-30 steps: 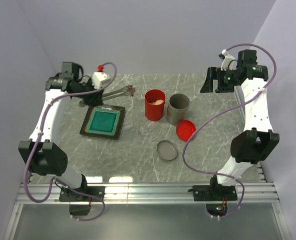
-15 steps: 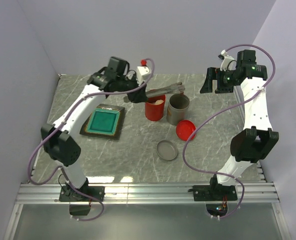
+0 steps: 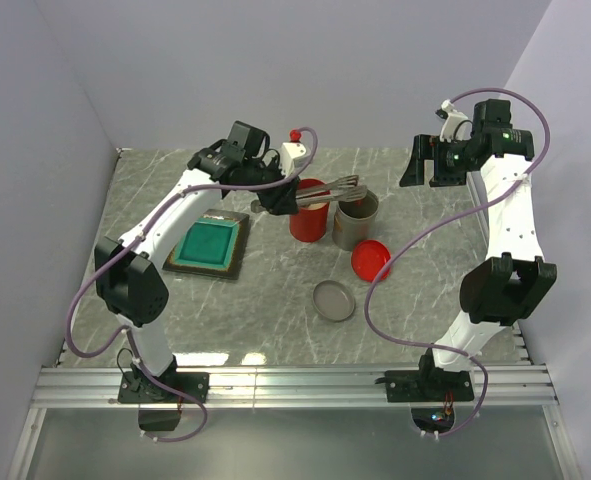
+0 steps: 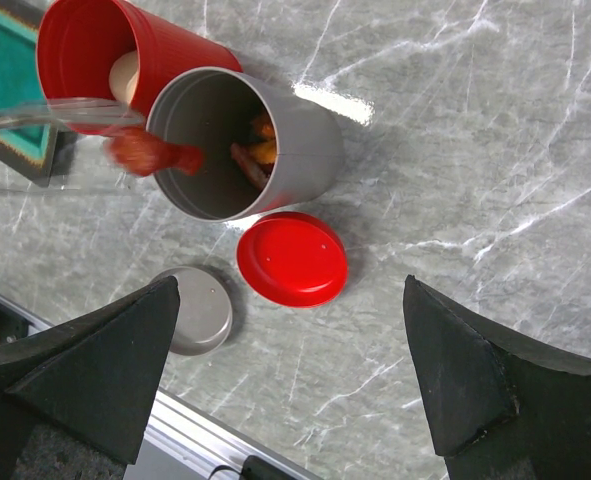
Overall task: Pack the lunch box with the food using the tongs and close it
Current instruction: Place the food into the lunch box, then put down the clamp
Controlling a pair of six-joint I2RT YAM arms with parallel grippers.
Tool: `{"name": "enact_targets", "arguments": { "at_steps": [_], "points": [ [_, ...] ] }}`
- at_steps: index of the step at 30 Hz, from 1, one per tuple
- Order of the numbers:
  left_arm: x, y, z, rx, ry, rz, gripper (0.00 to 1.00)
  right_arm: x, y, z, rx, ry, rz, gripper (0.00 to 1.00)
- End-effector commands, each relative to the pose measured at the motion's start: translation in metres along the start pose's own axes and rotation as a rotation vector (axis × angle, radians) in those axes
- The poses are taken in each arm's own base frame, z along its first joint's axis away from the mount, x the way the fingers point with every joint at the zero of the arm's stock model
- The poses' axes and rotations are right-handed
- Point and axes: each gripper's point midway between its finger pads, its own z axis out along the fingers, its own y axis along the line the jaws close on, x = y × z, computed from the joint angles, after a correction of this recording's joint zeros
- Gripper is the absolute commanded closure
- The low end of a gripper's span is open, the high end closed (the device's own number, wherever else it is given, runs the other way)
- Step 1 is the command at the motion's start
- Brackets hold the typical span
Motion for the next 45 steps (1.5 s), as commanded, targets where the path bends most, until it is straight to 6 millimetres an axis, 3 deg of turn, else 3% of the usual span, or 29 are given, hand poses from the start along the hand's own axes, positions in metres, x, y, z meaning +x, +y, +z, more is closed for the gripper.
{"name": "enact_targets", "arguments": {
  "at_steps": [1, 5, 7, 10, 11, 13, 14, 16, 17, 19, 20, 24, 26, 28, 30, 39, 45],
  "points": [
    [-0.025, -0.005, -0.007, 0.001, -0.065, 0.002, 0.53, -0.010, 0.002, -0.012, 0.013, -0.042, -0.038, 0.00],
    [-0.050, -0.004, -0.020, -0.021, -0.104, 0.010, 0.41, -0.009, 0.003, -0.016, 0.018, -0.044, -0.046, 0.00],
    [-0.057, -0.003, -0.028, -0.020, -0.127, -0.007, 0.41, -0.009, 0.005, -0.019, 0.022, -0.049, -0.051, 0.00],
    [-0.076, 0.005, -0.064, -0.021, -0.236, -0.069, 0.44, -0.009, 0.006, -0.022, 0.025, -0.057, -0.059, 0.00],
    [-0.074, 0.017, -0.087, -0.059, -0.269, -0.095, 0.47, -0.008, 0.007, -0.023, 0.022, -0.057, -0.061, 0.00],
    [-0.067, 0.024, -0.111, -0.083, -0.297, -0.119, 0.49, -0.006, 0.008, -0.023, 0.016, -0.056, -0.068, 0.00],
    [-0.053, 0.033, -0.132, -0.135, -0.304, -0.142, 0.49, -0.002, 0.008, -0.020, 0.007, -0.046, -0.066, 0.00],
    [-0.022, 0.036, -0.149, -0.185, -0.264, -0.162, 0.50, 0.000, 0.009, -0.021, 0.003, -0.049, -0.073, 0.00],
    [-0.003, 0.050, -0.163, -0.235, -0.243, -0.165, 0.50, 0.002, 0.008, -0.019, 0.004, -0.046, -0.074, 0.00],
    [0.028, 0.059, -0.175, -0.283, -0.203, -0.197, 0.50, 0.003, 0.008, -0.019, 0.003, -0.042, -0.078, 0.00],
    [0.058, 0.067, -0.186, -0.333, -0.181, -0.252, 0.50, 0.005, 0.007, -0.017, 0.002, -0.037, -0.078, 0.00],
    [0.128, 0.078, -0.201, -0.424, -0.107, -0.324, 0.50, 0.010, 0.006, -0.014, 0.000, -0.025, -0.077, 0.00],
    [0.162, 0.081, -0.202, -0.456, -0.072, -0.388, 0.50, 0.012, 0.006, -0.013, -0.003, -0.022, -0.074, 0.00],
    [0.178, 0.086, -0.199, -0.483, -0.046, -0.379, 0.49, 0.012, 0.006, -0.011, -0.008, -0.019, -0.072, 0.00],
    [0.211, 0.085, -0.184, -0.480, 0.008, -0.420, 0.48, 0.013, 0.006, -0.010, -0.016, -0.014, -0.068, 0.00],
    [0.271, 0.096, -0.152, -0.476, 0.102, -0.490, 0.45, 0.015, 0.007, -0.012, -0.009, -0.014, -0.070, 0.00],
    [0.308, 0.085, -0.138, -0.445, 0.203, -0.500, 0.43, 0.018, 0.005, -0.011, -0.003, -0.009, -0.068, 0.00]
  ]
}}
